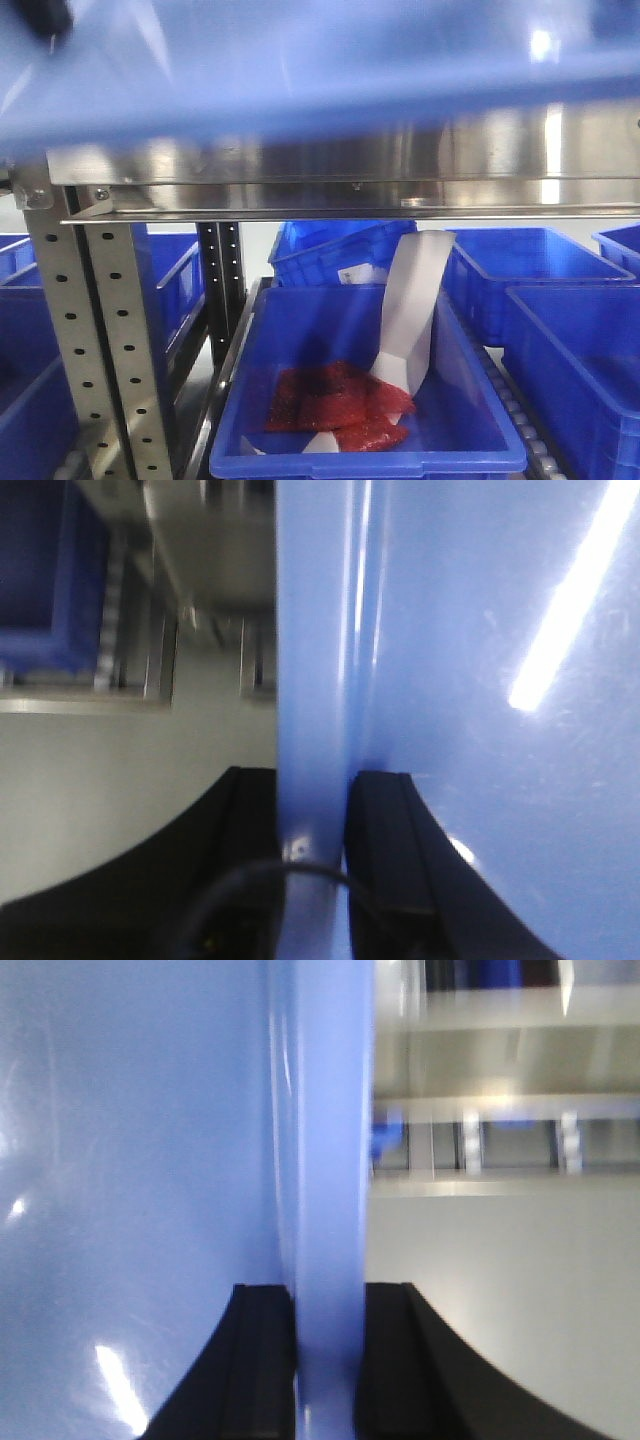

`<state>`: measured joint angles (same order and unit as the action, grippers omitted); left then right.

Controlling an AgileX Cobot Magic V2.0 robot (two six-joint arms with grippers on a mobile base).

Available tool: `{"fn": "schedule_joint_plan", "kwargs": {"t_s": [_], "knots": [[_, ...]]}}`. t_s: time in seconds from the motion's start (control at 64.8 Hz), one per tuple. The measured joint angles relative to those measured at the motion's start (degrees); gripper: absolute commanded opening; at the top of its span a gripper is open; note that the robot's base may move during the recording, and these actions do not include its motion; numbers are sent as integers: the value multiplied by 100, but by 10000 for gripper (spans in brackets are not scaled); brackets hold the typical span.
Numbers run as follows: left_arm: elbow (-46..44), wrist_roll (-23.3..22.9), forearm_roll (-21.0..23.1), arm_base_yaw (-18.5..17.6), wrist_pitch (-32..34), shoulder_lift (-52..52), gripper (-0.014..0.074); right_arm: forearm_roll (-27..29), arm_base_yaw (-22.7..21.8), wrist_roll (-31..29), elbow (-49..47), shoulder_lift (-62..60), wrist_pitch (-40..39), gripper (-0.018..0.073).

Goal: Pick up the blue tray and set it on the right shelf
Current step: 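Raise the tray with both grippers above the shelf's metal rail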

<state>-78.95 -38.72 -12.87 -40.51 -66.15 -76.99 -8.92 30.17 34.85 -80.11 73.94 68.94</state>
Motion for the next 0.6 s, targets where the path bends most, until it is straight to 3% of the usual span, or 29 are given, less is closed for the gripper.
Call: {"fn": "schedule_joint_plan", "kwargs": {"t_s": [0.231,0.37,0.602], "knots": [[-1434,867,66,852,131,-875,21,0,-388,-396,-1495,1224,-55,214],[-2159,1061,66,1192,503,-1527,21,-92,-587,-569,-2466,1981,-107,214],[-2643,1110,32,1420,1205,-2194,21,-172,-848,-694,-3436,2837,-254,214]]}}
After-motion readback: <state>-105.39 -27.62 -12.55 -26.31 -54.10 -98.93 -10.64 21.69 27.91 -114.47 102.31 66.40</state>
